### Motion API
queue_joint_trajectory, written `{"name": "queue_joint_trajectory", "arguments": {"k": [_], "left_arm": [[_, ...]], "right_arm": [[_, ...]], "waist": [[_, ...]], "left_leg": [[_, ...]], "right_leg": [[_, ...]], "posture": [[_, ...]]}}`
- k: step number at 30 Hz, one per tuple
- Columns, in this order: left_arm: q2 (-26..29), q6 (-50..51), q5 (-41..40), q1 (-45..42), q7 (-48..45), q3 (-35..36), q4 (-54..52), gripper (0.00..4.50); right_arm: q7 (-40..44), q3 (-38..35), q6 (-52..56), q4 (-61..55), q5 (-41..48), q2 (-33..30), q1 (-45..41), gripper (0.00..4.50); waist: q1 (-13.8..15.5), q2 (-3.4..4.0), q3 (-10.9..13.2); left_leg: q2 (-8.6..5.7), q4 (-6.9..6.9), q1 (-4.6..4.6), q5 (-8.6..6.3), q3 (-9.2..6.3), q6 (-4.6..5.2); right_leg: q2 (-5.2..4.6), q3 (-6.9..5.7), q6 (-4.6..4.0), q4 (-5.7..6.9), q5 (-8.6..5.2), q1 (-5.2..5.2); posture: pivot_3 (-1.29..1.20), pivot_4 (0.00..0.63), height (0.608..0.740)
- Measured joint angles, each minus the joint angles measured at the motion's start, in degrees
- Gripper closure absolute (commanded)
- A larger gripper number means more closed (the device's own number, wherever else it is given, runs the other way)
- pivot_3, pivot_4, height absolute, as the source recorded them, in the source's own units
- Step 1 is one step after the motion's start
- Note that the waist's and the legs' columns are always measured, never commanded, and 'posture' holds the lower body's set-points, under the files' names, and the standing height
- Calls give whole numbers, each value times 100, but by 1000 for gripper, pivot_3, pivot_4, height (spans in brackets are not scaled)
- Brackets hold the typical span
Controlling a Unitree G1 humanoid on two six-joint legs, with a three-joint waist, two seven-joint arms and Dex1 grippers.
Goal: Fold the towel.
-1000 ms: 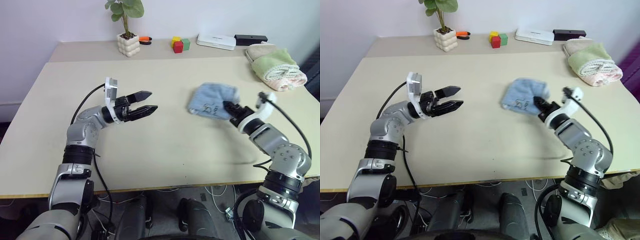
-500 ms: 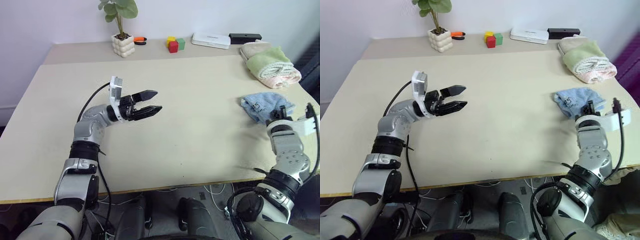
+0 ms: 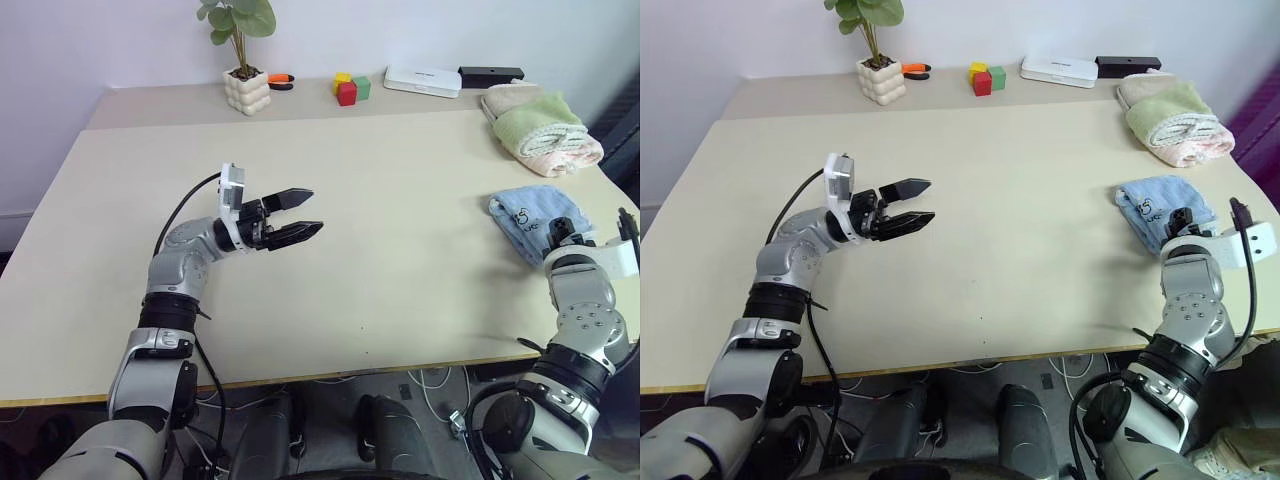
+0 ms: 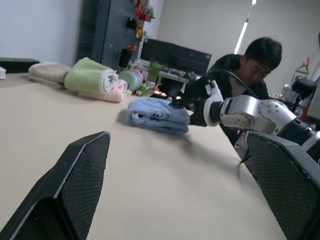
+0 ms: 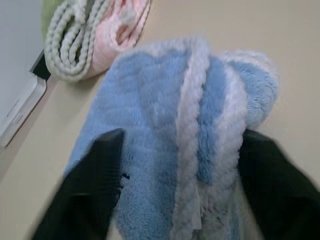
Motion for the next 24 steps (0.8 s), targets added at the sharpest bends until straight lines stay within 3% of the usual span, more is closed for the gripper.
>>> {"name": "queue_joint_trajectory", "arguments": {"k": [6, 10, 13, 15, 18, 21, 24], "left_arm": [[-171, -24, 2, 45, 113, -62, 1, 0], [-165, -124, 55, 49, 147, -91, 42, 0], [-108, -258, 145, 29, 221, -92, 103, 0], [39, -371, 261, 23, 248, -107, 149, 0], [498, -402, 298, 41, 195, -46, 134, 0], [787, -382, 295, 230, 196, 90, 20, 0], [968, -213, 256, 535, 202, 118, -302, 0]], "right_arm": [[-299, 112, 42, -191, -666, -466, 563, 29], [425, 441, -403, -255, -1052, -996, 490, 29], [1644, 974, -623, -370, -1063, -1486, 229, 29], [2878, 1533, -527, -554, -901, -1880, 210, 29], [4738, 2219, -99, -1023, -320, -2255, 663, 29], [6252, 2962, -334, -1296, -530, -2747, 1255, 29], [7116, 3163, -418, -1418, -504, -2817, 1296, 29]], "waist": [[-12, 1, 0], [-38, 8, -1], [-55, 8, -1], [-37, 6, 0], [20, 0, 1], [91, 0, 2], [119, -3, 3]], "left_leg": [[-1, 0, 1, 0, 2, 1], [1, -1, 6, -1, 3, 2], [4, -2, 10, -2, 4, 3], [6, -3, 10, -2, 3, 3], [8, -5, 6, -3, -2, 5], [0, 8, 2, -9, 2, 14], [2, 29, 1, -12, 1, 16]], "right_leg": [[0, 4, 0, 0, 0, 0], [2, 8, 0, 0, -1, -1], [5, 12, 0, 1, -1, -1], [7, 11, -1, 0, -1, -1], [5, 6, 0, -3, -2, 1], [-5, 6, 1, -7, -1, 3], [-7, 5, -4, -11, -4, 7]], "posture": [[0, 150, 740], [0, 150, 740], [0, 150, 740], [0, 150, 740], [0, 150, 740], [0, 150, 740], [0, 150, 740]]}}
